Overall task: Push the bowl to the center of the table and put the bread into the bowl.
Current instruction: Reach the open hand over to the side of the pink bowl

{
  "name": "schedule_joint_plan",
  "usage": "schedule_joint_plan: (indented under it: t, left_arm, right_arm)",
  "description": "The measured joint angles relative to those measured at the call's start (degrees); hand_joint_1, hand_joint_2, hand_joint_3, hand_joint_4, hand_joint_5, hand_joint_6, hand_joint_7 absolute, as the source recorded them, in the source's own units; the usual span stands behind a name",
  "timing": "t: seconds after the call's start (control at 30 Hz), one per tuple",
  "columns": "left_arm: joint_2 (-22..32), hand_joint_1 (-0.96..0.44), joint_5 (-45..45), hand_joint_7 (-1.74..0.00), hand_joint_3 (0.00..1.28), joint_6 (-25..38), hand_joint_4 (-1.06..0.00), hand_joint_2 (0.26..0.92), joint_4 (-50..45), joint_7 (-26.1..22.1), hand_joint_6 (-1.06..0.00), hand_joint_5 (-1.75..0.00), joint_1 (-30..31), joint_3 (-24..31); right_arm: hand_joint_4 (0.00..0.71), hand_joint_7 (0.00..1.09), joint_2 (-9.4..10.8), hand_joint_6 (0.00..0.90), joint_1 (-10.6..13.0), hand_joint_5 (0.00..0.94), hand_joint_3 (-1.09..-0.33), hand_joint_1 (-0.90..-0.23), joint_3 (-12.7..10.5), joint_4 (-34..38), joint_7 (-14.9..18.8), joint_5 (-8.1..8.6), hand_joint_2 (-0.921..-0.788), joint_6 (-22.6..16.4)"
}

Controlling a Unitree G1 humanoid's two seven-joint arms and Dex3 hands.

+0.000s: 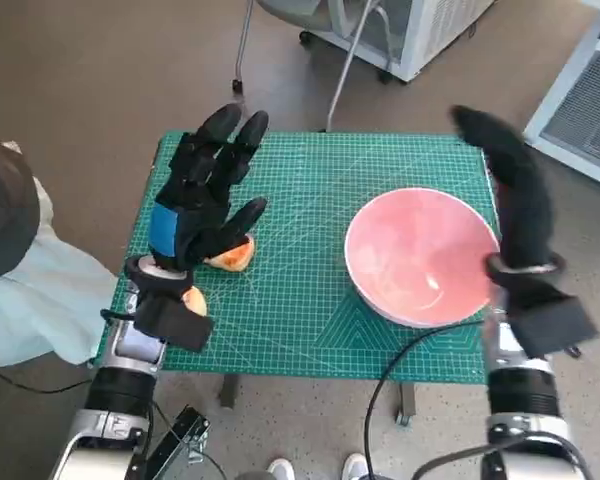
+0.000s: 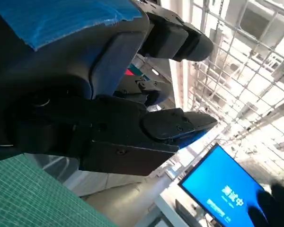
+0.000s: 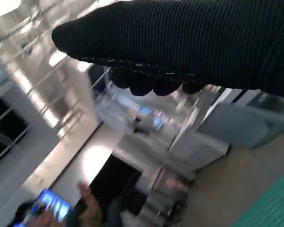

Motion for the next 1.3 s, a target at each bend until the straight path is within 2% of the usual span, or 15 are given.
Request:
schedule_joint_plan:
  t: [0.17, 0.33, 0.47, 0.63, 0.7, 0.83, 0.93, 1.03, 1.23, 1.3]
  left_arm:
    - [0.39, -0.08, 0.00, -0.40, 0.37, -0.05, -0.31, 0.921, -0.03, 0.03, -0.21, 0.00, 0.02, 0.24]
    - [0.56, -0.08, -0.01, -0.40, 0.37, -0.08, -0.31, 0.921, -0.02, 0.03, -0.21, 0.00, 0.02, 0.34]
    - [0.57, -0.07, -0.01, -0.40, 0.37, -0.15, -0.31, 0.921, -0.03, 0.02, -0.21, 0.00, 0.03, 0.35]
    - [0.58, -0.07, -0.01, -0.41, 0.37, -0.14, -0.31, 0.921, -0.07, 0.02, -0.21, 0.00, 0.07, 0.43]
    - [0.60, -0.07, -0.01, -0.41, 0.37, -0.13, -0.31, 0.921, -0.18, 0.02, -0.21, 0.00, 0.11, 0.47]
    - [0.93, -0.08, -0.01, -0.42, 0.37, 0.09, -0.31, 0.921, -0.69, 0.02, -0.21, 0.00, 0.41, 0.62]
    - [1.42, -0.08, -0.02, -0.42, 0.37, 0.60, -0.31, 0.921, -1.32, 0.00, -0.21, 0.00, 0.90, 0.79]
    - [1.78, -0.08, -0.02, -0.43, 0.37, 1.30, -0.32, 0.921, -2.11, -0.10, -0.21, 0.00, 1.38, 0.86]
    - [2.36, -0.08, -0.28, -0.52, 0.37, 2.86, -0.32, 0.921, -4.76, -0.71, -0.16, 0.00, 2.56, 1.43]
    - [2.54, -0.08, -0.44, -0.54, 0.37, 3.41, -0.32, 0.921, -5.76, -0.95, -0.15, 0.00, 3.05, 1.65]
  right_arm:
    - [0.288, 0.67, -1.96, 0.017, 1.96, 0.003, -0.774, -0.602, -3.28, 5.36, -1.62, 0.60, -0.921, -2.35]
    - [0.283, 0.69, -1.95, 0.005, 3.42, 0.001, -0.809, -0.566, -5.78, 8.99, -2.25, 2.63, -0.921, -3.18]
    - [0.265, 0.72, -0.55, 0.000, 4.42, 0.000, -0.831, -0.556, -7.54, 11.78, -2.27, 5.11, -0.921, -2.96]
    - [0.249, 0.71, 2.22, -0.001, 4.75, 0.000, -0.840, -0.538, -8.35, 15.31, -2.27, 6.63, -0.921, -1.53]
    - [0.244, 0.71, 3.08, -0.001, 4.68, 0.000, -0.838, -0.537, -8.51, 16.59, -2.26, 6.71, -0.921, -0.53]
    - [0.234, 0.66, 4.60, 0.020, 4.11, 0.003, -0.823, -0.541, -9.25, 19.10, -1.92, 7.38, -0.921, 2.39]
    - [0.233, 0.60, 5.62, 0.056, 2.82, 0.002, -0.807, -0.543, -10.25, 21.11, -0.86, 8.84, -0.921, 5.15]
    - [0.227, 0.54, 6.21, 0.095, 1.53, 0.002, -0.798, -0.543, -11.07, 22.61, 0.01, 9.55, -0.921, 7.39]
    - [0.223, 0.51, 7.61, 0.127, -1.25, 0.001, -0.791, -0.535, -12.04, 24.68, 0.76, 10.22, -0.921, 11.27]
    - [0.222, 0.50, 8.29, 0.131, -2.15, 0.001, -0.790, -0.528, -12.61, 25.04, 0.97, 10.90, -0.921, 12.44]
